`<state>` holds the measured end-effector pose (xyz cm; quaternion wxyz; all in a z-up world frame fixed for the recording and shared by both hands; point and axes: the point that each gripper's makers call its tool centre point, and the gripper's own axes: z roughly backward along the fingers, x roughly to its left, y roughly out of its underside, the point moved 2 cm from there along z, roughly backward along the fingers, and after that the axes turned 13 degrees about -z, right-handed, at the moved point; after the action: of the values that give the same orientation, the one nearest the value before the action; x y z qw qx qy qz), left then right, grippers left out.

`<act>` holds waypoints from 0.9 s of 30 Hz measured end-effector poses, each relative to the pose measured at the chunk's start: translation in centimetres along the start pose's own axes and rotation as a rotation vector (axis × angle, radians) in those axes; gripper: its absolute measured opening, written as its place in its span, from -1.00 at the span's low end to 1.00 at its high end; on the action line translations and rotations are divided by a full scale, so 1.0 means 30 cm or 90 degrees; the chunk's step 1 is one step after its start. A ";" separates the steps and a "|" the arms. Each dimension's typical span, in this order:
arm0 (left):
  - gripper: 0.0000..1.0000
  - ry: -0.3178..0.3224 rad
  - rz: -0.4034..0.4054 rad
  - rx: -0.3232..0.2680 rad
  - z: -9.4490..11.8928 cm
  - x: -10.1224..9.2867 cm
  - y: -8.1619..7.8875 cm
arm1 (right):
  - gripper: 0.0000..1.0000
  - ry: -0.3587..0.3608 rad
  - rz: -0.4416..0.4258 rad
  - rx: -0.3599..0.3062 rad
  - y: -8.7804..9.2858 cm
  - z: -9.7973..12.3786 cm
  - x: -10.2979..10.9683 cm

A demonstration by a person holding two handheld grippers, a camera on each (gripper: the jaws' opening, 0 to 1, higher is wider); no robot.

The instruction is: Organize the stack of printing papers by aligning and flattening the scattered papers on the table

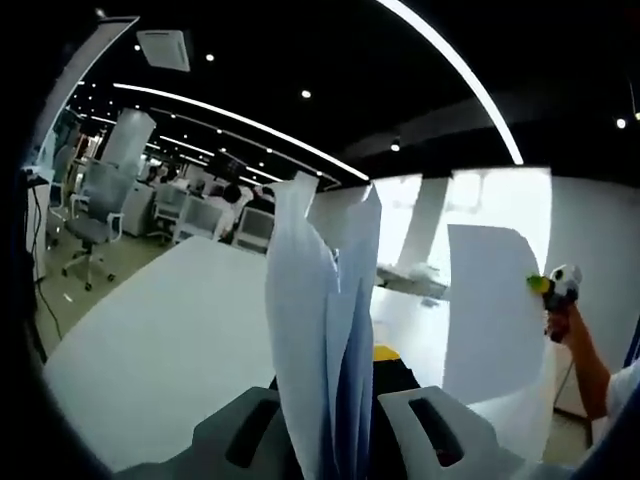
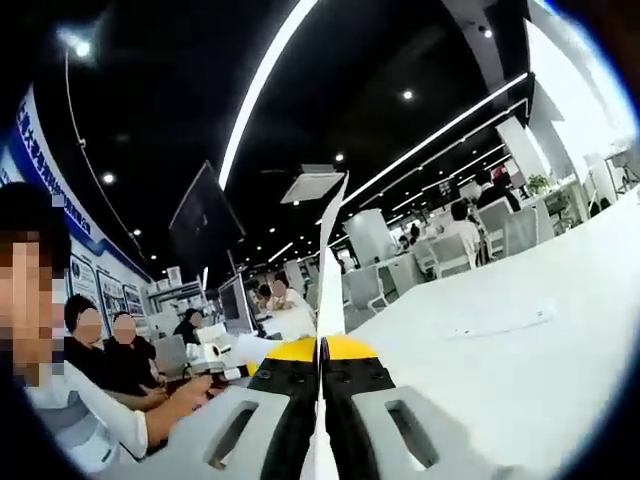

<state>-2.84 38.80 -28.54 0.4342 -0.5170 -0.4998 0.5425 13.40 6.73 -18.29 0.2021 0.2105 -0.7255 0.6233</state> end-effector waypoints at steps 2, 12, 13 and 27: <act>-0.88 0.000 0.000 0.001 -0.002 0.000 0.002 | -1.00 -0.003 -0.004 0.004 -0.002 -0.004 0.003; -0.88 0.001 0.012 0.009 -0.014 -0.002 0.035 | -1.00 -0.014 -0.001 0.017 0.002 -0.012 0.034; -0.88 0.001 0.011 0.009 -0.015 -0.003 0.036 | -1.00 -0.015 -0.001 0.019 0.003 -0.011 0.036; -0.87 -0.014 -0.005 0.038 -0.026 0.023 0.105 | -1.00 -0.068 -0.020 0.033 -0.015 -0.010 0.123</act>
<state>-1.98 39.17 -31.72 0.4459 -0.4962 -0.4899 0.5612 10.60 6.79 -15.83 0.1673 0.2600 -0.7155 0.6265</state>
